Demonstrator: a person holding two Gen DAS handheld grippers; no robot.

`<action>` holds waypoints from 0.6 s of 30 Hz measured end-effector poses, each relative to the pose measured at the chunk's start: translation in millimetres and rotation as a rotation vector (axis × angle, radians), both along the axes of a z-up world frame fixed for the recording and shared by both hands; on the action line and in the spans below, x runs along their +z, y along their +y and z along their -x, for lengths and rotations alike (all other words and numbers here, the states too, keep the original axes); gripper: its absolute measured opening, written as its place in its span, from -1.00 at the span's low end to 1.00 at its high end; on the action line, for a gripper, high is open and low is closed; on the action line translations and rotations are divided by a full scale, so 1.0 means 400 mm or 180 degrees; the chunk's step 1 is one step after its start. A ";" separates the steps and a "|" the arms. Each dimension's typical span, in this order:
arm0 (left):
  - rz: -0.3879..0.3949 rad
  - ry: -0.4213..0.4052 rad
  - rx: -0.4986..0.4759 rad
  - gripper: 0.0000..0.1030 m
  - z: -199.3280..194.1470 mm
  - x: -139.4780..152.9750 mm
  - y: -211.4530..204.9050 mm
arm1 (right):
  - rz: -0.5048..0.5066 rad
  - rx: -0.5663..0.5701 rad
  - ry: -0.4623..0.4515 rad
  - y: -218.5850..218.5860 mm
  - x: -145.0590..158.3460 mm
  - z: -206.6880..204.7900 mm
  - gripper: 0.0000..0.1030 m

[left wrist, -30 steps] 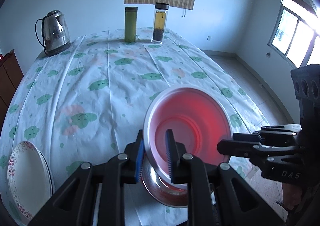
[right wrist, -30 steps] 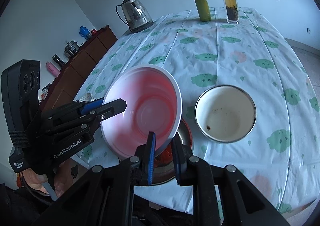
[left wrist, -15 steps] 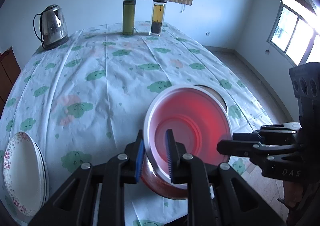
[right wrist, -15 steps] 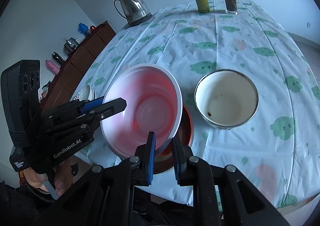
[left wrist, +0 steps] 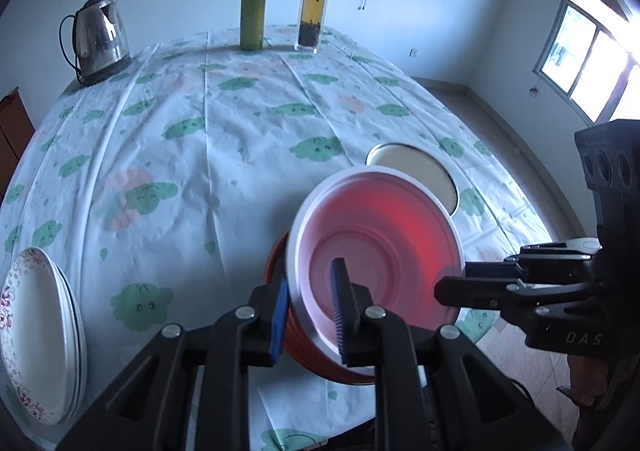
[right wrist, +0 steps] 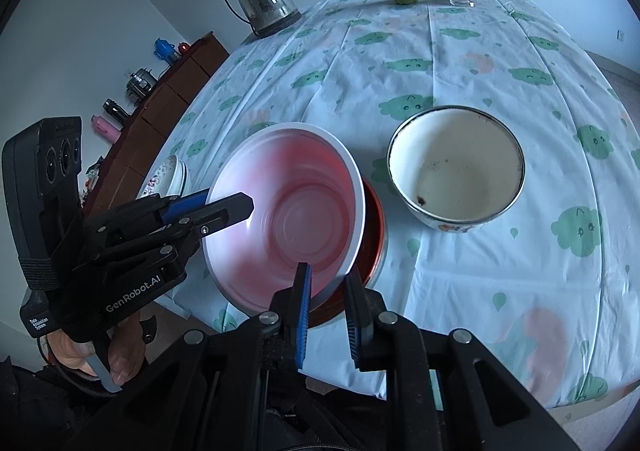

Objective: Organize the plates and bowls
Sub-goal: 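Lower the pink bowl into the red bowl and open both grippers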

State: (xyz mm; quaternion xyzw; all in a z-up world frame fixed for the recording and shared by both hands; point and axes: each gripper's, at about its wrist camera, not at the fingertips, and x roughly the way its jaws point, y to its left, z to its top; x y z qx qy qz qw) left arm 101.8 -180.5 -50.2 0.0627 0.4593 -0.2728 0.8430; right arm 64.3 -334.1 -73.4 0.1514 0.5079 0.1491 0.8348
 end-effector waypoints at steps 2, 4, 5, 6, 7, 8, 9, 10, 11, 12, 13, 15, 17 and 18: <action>-0.0003 0.0039 0.0001 -0.69 -0.002 -0.011 0.001 | -0.0013 0.0003 0.0015 -0.001 -0.006 -0.001 -0.63; 0.0001 0.0078 0.0004 -0.69 -0.003 -0.019 0.002 | -0.0019 0.0001 0.0019 -0.003 -0.011 0.000 -0.63; -0.0003 0.0085 0.0006 -0.69 -0.003 -0.021 0.002 | -0.0032 -0.0002 0.0014 -0.005 -0.012 0.000 -0.63; -0.0006 0.0095 0.0008 -0.69 -0.004 -0.024 0.002 | -0.0044 -0.0002 0.0012 -0.006 -0.013 0.000 -0.63; -0.0005 0.0106 0.0008 -0.69 -0.004 -0.027 0.002 | -0.0047 -0.0005 0.0009 -0.007 -0.013 0.000 -0.63; -0.0003 0.0118 0.0012 -0.69 -0.005 -0.030 0.004 | -0.0047 -0.0012 0.0005 -0.007 -0.014 -0.001 -0.63; -0.0003 0.0124 0.0015 -0.69 -0.005 -0.033 0.004 | -0.0050 -0.0016 0.0003 -0.008 -0.016 -0.002 -0.63; -0.0007 0.0139 0.0021 -0.69 -0.006 -0.037 0.005 | -0.0055 -0.0020 -0.0001 -0.008 -0.017 -0.002 -0.63; -0.0003 0.0149 0.0030 -0.69 -0.009 -0.039 0.006 | -0.0066 -0.0028 -0.0008 -0.009 -0.019 -0.003 -0.63; 0.0005 0.0158 0.0033 -0.69 -0.010 -0.041 0.008 | -0.0088 -0.0034 -0.0018 -0.010 -0.020 -0.004 -0.62; 0.0011 0.0172 0.0030 -0.68 -0.011 -0.044 0.009 | -0.0107 -0.0045 -0.0019 -0.012 -0.022 -0.005 -0.62; 0.0035 0.0190 0.0033 -0.68 -0.012 -0.047 0.011 | -0.0115 -0.0061 -0.0050 -0.014 -0.022 -0.004 -0.62; 0.0032 0.0182 0.0029 -0.68 -0.010 -0.048 0.012 | -0.0123 -0.0071 -0.0065 -0.014 -0.022 -0.005 -0.62; 0.0037 0.0192 0.0031 -0.68 -0.011 -0.049 0.013 | -0.0147 -0.0090 -0.0070 -0.017 -0.023 -0.006 -0.62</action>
